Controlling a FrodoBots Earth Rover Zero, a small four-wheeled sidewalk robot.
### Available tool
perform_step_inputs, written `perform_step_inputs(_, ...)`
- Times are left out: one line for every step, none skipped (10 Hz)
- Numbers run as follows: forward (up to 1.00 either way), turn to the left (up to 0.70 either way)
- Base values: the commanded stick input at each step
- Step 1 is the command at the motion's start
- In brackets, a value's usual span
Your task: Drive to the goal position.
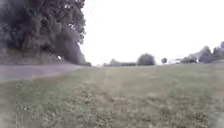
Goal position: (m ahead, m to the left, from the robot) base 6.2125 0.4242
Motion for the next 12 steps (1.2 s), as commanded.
perform_step_inputs(0.70, 0.00)
perform_step_inputs(0.70, 0.00)
perform_step_inputs(0.70, 0.00)
perform_step_inputs(0.70, 0.00)
perform_step_inputs(0.70, -0.01)
perform_step_inputs(0.70, -0.02)
perform_step_inputs(0.70, -0.04)
perform_step_inputs(0.70, -0.05)
perform_step_inputs(0.70, -0.12)
perform_step_inputs(0.70, -0.13)
perform_step_inputs(0.70, -0.05)
perform_step_inputs(0.70, -0.03)
